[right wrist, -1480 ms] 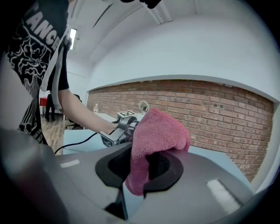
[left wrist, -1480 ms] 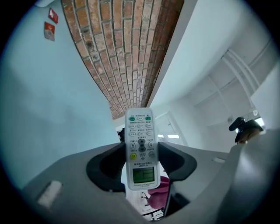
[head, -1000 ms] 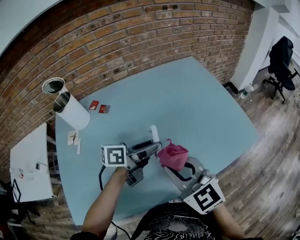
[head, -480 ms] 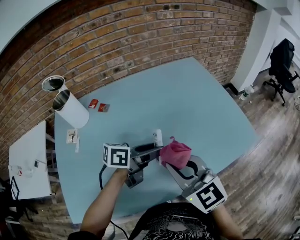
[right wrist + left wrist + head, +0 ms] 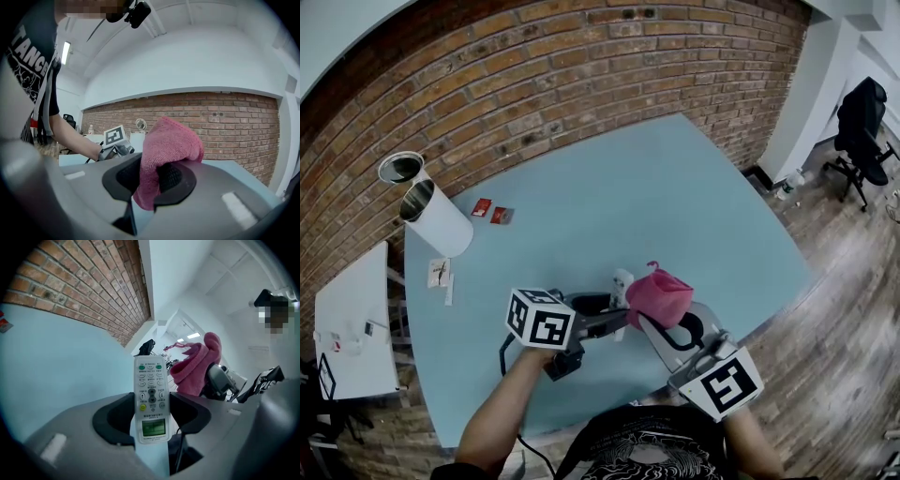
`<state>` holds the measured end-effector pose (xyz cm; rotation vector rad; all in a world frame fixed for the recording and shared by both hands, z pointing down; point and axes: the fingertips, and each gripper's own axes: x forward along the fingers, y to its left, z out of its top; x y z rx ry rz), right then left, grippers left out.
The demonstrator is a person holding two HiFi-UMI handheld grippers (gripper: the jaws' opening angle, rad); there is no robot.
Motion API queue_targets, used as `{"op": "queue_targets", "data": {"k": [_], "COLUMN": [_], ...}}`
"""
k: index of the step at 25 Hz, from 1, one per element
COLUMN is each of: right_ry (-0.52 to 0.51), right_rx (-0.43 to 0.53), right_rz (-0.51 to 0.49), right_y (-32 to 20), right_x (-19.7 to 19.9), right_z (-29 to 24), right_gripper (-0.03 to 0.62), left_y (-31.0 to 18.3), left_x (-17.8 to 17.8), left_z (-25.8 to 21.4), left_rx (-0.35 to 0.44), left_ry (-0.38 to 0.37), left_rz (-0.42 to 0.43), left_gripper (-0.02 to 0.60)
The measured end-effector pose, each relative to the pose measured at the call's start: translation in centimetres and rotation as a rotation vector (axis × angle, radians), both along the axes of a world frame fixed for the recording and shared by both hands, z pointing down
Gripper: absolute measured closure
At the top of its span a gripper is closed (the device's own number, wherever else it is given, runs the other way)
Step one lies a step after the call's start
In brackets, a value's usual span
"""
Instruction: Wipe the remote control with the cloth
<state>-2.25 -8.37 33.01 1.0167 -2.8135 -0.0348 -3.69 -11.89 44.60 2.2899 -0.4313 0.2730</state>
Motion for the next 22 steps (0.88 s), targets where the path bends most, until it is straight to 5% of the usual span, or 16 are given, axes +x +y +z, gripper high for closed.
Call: {"op": "queue_targets", "data": {"k": [22], "right_ry": [-0.055], "right_rx": [0.064], "right_rz": [0.053], "right_y": [-2.6], "right_x": [3.0], "right_z": [-1.8], "right_gripper": [0.531], "left_y": [2.0], "left_x": [1.1], "left_z": [0.8], "left_rx": [0.17], "left_ry": [-0.207], "left_rz": [0.134], "left_gripper": [0.345]}}
